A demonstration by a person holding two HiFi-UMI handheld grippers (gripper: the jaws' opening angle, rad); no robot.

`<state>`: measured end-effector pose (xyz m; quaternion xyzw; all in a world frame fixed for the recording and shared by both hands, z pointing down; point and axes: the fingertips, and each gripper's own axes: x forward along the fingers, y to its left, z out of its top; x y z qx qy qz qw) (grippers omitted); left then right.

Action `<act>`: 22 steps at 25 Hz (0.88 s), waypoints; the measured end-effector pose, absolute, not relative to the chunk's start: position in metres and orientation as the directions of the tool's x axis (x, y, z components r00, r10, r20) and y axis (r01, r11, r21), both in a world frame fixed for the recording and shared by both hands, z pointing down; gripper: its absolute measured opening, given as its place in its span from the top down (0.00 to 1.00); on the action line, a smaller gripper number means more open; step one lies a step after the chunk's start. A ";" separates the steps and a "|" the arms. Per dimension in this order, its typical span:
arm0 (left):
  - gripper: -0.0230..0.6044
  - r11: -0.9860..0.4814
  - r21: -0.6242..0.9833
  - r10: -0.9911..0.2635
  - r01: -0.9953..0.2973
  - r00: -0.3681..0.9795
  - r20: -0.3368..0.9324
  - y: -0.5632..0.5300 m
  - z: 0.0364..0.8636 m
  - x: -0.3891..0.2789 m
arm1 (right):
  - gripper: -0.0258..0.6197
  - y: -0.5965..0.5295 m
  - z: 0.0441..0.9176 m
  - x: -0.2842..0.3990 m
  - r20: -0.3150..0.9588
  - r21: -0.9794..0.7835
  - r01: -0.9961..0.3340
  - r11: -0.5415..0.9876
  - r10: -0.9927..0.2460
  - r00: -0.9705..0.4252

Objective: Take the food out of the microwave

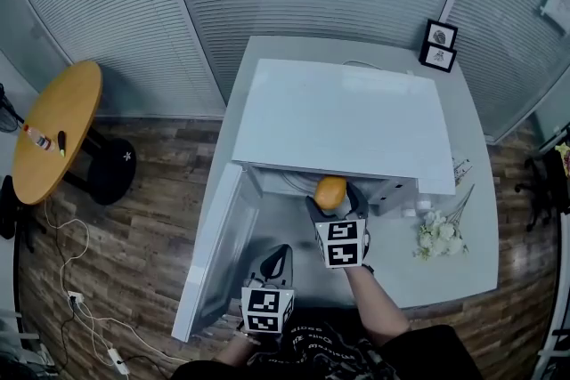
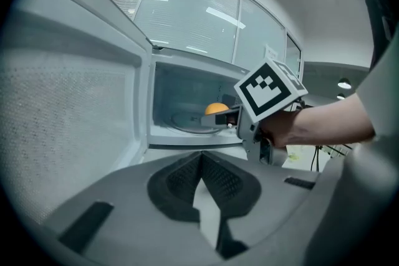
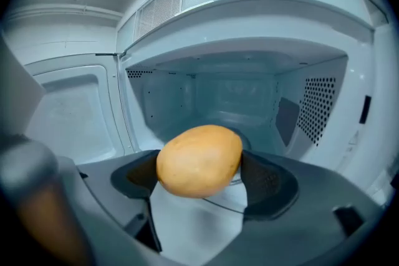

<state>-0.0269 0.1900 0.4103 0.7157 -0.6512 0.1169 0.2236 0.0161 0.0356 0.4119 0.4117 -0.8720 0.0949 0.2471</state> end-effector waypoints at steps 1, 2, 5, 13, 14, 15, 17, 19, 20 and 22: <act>0.95 -0.053 0.168 -0.880 -0.984 0.125 0.458 0.191 0.410 -0.027 | 0.34 0.038 0.412 0.018 0.509 0.036 -0.765 0.643 -0.671 -0.540; 0.95 -0.052 0.168 -0.880 -0.984 0.125 0.457 0.192 0.411 -0.027 | 0.34 0.041 0.411 0.020 0.508 0.034 -0.765 0.643 -0.671 -0.541; 0.95 -0.049 0.164 -0.881 -0.985 0.120 0.458 0.195 0.413 -0.027 | 0.34 0.050 0.410 0.026 0.509 0.038 -0.765 0.643 -0.671 -0.539; 0.95 -0.083 0.162 -0.884 -0.983 0.147 0.443 0.193 0.411 -0.017 | 0.34 0.072 0.407 0.048 0.498 0.039 -0.767 0.640 -0.678 -0.540; 0.95 -0.088 0.162 -0.885 -0.983 0.151 0.441 0.193 0.411 -0.015 | 0.34 0.075 0.407 0.050 0.495 0.042 -0.765 0.643 -0.679 -0.543; 0.95 -0.092 0.162 -0.885 -0.982 0.156 0.439 0.192 0.410 -0.014 | 0.34 0.078 0.407 0.053 0.494 0.043 -0.763 0.644 -0.678 -0.544; 0.95 -0.101 0.164 -0.884 -0.981 0.164 0.437 0.192 0.410 -0.010 | 0.34 0.084 0.405 0.057 0.495 0.042 -0.763 0.646 -0.677 -0.546; 0.95 -0.111 0.165 -0.885 -0.980 0.173 0.433 0.191 0.409 -0.007 | 0.34 0.089 0.403 0.061 0.492 0.039 -0.765 0.643 -0.678 -0.546; 0.95 -0.115 0.164 -0.886 -0.980 0.176 0.430 0.191 0.409 -0.005 | 0.34 0.091 0.403 0.064 0.490 0.037 -0.766 0.642 -0.680 -0.546; 0.95 -0.124 0.163 -0.887 -0.979 0.183 0.425 0.190 0.408 -0.003 | 0.34 0.096 0.402 0.068 0.484 0.034 -0.767 0.640 -0.682 -0.548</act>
